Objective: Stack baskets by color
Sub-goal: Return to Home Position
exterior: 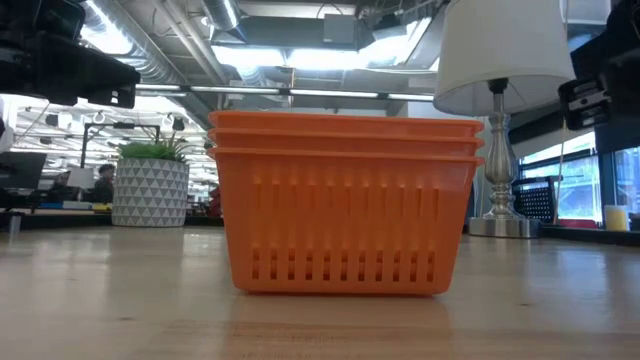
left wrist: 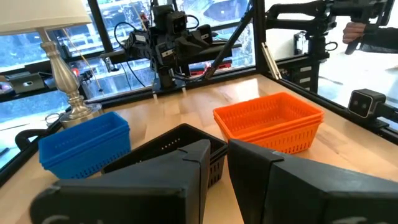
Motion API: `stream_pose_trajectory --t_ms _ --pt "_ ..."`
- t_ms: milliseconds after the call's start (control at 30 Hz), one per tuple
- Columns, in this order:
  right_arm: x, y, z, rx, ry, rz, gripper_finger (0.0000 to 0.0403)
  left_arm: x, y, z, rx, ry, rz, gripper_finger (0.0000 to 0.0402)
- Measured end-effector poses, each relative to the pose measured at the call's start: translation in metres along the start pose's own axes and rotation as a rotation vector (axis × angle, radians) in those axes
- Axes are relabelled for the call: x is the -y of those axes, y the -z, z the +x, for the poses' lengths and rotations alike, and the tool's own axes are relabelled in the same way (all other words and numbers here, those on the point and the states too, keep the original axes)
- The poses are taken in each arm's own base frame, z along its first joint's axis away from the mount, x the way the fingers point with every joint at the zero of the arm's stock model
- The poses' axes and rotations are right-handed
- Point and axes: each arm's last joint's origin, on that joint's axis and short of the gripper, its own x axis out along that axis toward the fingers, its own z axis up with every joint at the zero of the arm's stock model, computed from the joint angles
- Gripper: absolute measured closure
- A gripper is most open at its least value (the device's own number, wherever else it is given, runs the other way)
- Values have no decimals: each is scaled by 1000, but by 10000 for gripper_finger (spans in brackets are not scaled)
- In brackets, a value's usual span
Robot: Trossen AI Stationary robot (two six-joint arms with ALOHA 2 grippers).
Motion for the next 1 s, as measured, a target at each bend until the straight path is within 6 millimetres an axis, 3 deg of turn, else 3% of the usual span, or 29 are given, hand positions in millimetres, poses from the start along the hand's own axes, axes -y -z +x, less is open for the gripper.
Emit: stream_pose_trajectory --t_ms 467,1000 --pt "-13 12 7 -146 -129 26 309 0 0 0 -1 0 0 351" --pt "-15 13 7 -152 -142 -18 309 0 0 0 -1 0 0 351"
